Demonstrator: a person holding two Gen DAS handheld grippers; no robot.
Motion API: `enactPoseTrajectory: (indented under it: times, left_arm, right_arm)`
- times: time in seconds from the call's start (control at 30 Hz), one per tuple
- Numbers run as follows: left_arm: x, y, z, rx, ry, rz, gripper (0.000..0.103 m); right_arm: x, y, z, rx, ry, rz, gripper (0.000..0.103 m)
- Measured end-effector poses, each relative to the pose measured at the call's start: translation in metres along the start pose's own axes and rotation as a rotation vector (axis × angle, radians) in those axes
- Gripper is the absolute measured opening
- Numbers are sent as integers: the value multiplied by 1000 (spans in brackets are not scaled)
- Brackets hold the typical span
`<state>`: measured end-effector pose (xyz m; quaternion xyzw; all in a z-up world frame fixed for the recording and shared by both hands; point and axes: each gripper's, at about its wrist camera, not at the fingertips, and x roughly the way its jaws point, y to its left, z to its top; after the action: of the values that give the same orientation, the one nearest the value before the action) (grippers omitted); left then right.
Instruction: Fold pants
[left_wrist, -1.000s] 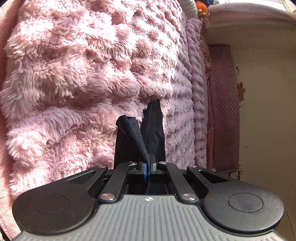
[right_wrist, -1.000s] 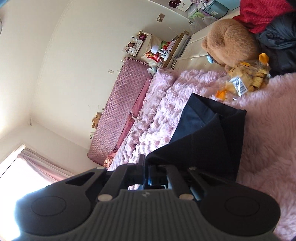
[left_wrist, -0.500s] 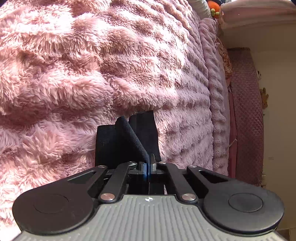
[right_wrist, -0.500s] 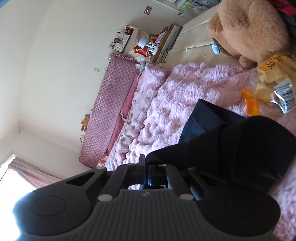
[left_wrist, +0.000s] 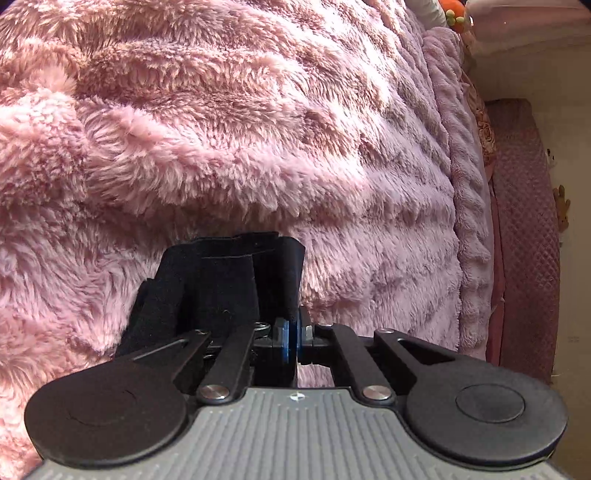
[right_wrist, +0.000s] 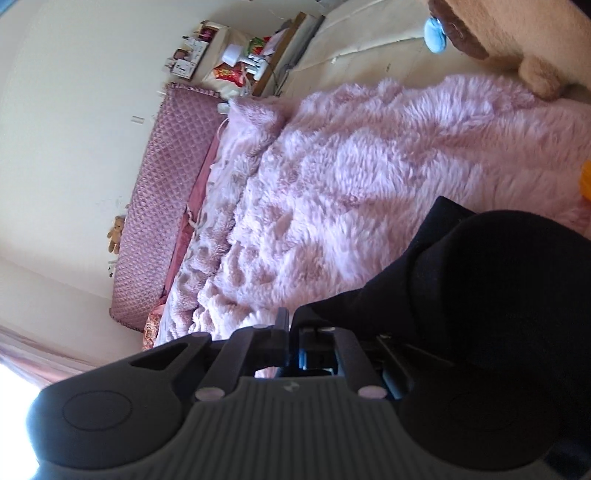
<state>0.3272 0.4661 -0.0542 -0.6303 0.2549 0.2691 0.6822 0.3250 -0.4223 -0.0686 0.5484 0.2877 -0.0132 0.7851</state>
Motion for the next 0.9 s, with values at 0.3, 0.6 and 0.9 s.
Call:
enactPoseTrajectory:
  times: [0.3, 0.6, 0.9]
  left_arm:
    - [-81, -31, 18, 111, -187, -319, 55]
    - [-138, -25, -76, 555, 49, -284, 57]
    - [-156, 45, -199, 800, 295, -283, 56]
  right_arm:
    - [-13, 39, 10, -8, -4, 87, 79]
    - [-70, 73, 8, -170, -5, -188, 82]
    - [-128, 48, -19, -332, 232, -355, 82]
